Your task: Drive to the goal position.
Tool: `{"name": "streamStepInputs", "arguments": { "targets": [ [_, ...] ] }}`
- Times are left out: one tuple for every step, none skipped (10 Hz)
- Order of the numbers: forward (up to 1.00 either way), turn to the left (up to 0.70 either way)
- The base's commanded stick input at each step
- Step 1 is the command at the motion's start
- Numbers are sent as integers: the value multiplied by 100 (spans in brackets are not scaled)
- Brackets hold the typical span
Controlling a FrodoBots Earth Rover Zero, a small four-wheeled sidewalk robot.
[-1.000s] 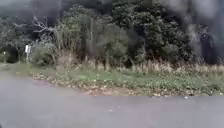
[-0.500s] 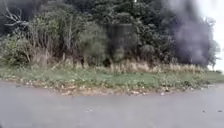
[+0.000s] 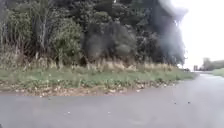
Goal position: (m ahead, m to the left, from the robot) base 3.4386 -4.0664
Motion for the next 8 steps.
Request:
{"name": "streamStepInputs", "arguments": {
  "targets": [
    [0,-45],
    [0,-45],
    [0,-45],
    [0,-45],
    [0,-45],
    [0,-45],
    [0,-45],
    [0,-45]
  ]
}}
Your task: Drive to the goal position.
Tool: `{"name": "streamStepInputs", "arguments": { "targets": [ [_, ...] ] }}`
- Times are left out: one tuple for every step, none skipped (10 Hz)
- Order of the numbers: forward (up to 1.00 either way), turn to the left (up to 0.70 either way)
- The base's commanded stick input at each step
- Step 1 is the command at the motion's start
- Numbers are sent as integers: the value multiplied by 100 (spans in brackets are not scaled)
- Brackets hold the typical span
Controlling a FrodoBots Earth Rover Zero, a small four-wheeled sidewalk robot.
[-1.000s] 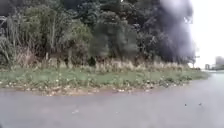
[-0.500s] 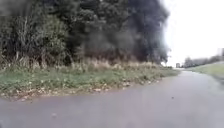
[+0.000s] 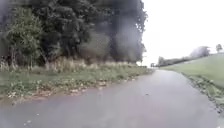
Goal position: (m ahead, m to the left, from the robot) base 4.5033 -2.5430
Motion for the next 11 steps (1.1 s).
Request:
{"name": "streamStepInputs", "arguments": {
  "targets": [
    [0,-45],
    [0,-45],
    [0,-45],
    [0,-45],
    [0,-45],
    [0,-45],
    [0,-45],
    [0,-45],
    [0,-45],
    [0,-45],
    [70,-27]
  ]
}}
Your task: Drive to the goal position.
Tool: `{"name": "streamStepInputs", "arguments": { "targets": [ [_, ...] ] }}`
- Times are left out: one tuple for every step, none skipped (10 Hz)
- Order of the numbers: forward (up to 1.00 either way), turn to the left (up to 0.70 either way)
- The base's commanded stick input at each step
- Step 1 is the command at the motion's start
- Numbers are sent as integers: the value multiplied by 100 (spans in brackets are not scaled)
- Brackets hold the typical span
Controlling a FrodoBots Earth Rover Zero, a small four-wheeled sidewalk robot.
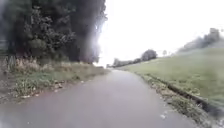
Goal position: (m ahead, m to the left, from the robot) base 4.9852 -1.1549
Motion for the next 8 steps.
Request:
{"name": "streamStepInputs", "arguments": {
  "targets": [
    [70,-27],
    [70,-27],
    [70,-27],
    [70,-27],
    [70,0],
    [70,0],
    [70,0],
    [70,0]
  ]
}}
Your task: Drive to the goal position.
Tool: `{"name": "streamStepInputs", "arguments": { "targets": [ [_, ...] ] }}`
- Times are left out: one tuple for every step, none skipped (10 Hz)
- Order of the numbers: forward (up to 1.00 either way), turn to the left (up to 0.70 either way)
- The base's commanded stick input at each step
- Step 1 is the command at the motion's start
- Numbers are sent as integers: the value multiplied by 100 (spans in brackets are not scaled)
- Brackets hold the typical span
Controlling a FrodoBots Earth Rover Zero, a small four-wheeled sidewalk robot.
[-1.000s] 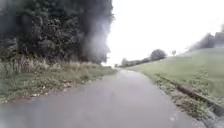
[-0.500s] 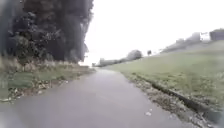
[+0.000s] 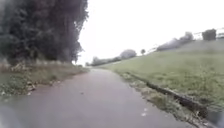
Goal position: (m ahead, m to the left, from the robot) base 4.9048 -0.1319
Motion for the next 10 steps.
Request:
{"name": "streamStepInputs", "arguments": {
  "targets": [
    [70,0],
    [70,0],
    [70,0],
    [70,0],
    [70,0],
    [70,0],
    [70,0],
    [70,0],
    [70,0],
    [70,0]
  ]
}}
